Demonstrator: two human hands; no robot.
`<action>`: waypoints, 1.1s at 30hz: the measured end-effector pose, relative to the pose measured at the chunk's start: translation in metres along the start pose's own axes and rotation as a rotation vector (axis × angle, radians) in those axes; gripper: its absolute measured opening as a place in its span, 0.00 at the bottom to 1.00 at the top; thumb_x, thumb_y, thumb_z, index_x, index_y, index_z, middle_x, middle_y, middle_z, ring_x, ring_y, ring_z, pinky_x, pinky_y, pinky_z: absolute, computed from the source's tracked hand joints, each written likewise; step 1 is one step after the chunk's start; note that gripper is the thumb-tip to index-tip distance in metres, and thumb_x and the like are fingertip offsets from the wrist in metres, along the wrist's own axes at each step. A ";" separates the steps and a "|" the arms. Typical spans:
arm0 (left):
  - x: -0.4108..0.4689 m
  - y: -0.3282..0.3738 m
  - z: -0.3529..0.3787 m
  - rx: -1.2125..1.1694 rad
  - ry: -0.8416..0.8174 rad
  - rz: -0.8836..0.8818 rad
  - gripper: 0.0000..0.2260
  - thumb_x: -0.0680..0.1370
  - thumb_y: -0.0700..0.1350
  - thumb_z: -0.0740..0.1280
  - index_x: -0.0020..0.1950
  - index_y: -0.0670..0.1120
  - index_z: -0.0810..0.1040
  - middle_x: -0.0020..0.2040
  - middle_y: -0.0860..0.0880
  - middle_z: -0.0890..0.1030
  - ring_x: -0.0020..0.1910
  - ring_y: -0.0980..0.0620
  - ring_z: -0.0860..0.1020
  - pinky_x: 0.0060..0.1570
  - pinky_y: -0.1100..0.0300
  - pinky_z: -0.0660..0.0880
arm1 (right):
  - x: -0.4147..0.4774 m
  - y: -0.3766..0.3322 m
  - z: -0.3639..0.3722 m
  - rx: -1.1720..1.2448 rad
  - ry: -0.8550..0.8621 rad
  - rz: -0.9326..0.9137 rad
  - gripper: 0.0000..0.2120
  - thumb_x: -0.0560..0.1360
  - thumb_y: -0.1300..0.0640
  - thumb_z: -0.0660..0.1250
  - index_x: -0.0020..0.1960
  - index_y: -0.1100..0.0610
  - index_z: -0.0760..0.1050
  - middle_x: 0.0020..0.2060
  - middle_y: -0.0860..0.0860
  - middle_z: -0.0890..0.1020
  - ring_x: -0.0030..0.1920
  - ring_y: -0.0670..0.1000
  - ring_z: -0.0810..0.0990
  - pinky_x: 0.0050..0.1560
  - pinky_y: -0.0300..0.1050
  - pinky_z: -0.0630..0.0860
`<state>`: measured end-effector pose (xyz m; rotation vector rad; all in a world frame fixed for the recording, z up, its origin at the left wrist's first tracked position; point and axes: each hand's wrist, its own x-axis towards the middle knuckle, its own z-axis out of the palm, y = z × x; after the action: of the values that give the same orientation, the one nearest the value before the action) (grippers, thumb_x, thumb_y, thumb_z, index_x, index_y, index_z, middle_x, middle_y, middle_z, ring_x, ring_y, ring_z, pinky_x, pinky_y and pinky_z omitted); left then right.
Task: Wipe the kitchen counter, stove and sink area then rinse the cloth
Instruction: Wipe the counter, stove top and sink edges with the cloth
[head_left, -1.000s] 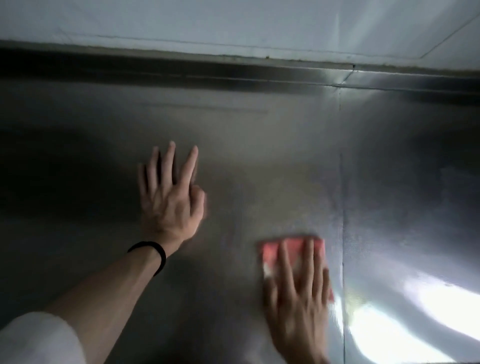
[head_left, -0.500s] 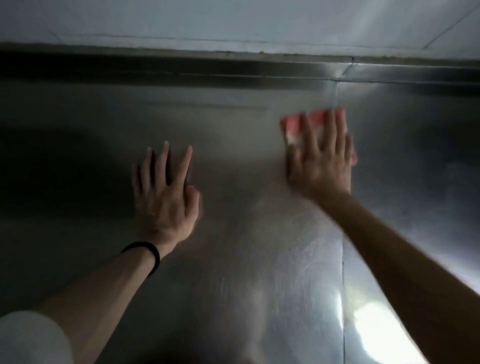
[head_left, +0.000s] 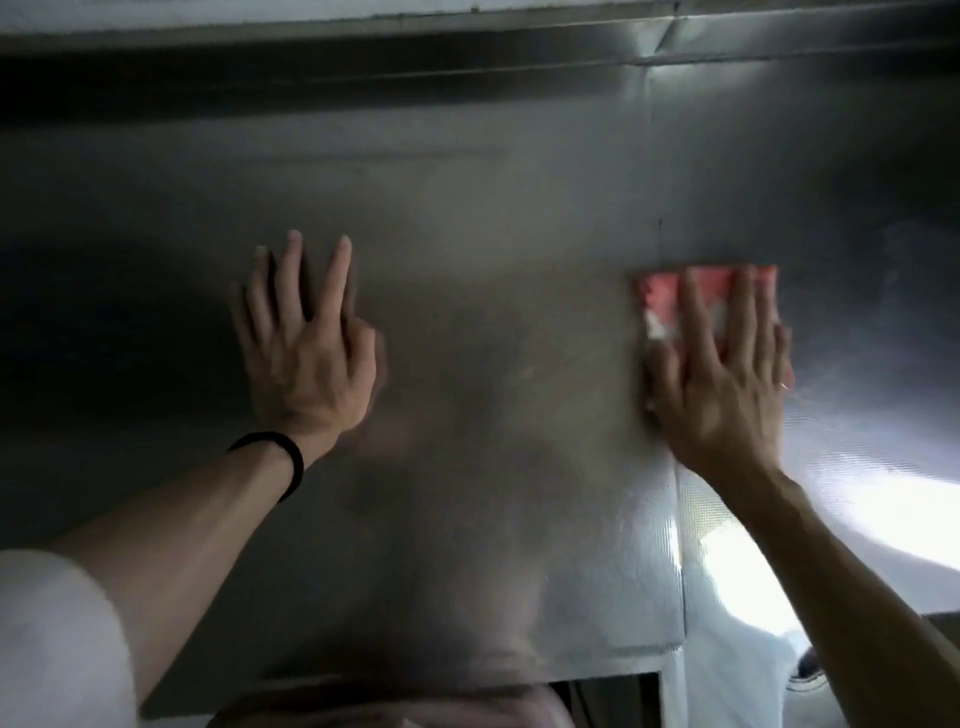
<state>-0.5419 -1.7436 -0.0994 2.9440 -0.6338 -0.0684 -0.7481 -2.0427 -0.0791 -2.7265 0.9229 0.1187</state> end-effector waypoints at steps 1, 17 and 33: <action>0.000 0.000 -0.001 -0.003 0.000 0.000 0.33 0.79 0.51 0.57 0.85 0.58 0.55 0.85 0.44 0.55 0.83 0.36 0.55 0.81 0.34 0.50 | -0.015 0.025 -0.005 -0.001 -0.003 0.071 0.31 0.85 0.40 0.48 0.85 0.44 0.47 0.85 0.58 0.45 0.85 0.60 0.42 0.82 0.66 0.48; -0.002 0.002 -0.001 -0.011 0.038 0.013 0.31 0.81 0.50 0.60 0.85 0.55 0.57 0.84 0.41 0.58 0.82 0.34 0.56 0.80 0.35 0.51 | -0.201 -0.182 0.080 0.081 -0.111 0.014 0.34 0.84 0.41 0.58 0.85 0.45 0.50 0.85 0.58 0.46 0.85 0.60 0.45 0.83 0.58 0.43; -0.055 0.083 -0.011 -0.316 -0.183 0.437 0.33 0.78 0.49 0.58 0.85 0.52 0.60 0.85 0.41 0.56 0.84 0.38 0.56 0.79 0.33 0.53 | -0.233 0.029 0.025 0.101 -0.033 0.576 0.32 0.84 0.39 0.43 0.85 0.45 0.40 0.84 0.55 0.36 0.83 0.54 0.31 0.82 0.68 0.44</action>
<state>-0.6249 -1.7948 -0.0763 2.4558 -1.1580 -0.3593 -0.9509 -1.9217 -0.0724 -2.2828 1.6255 0.2146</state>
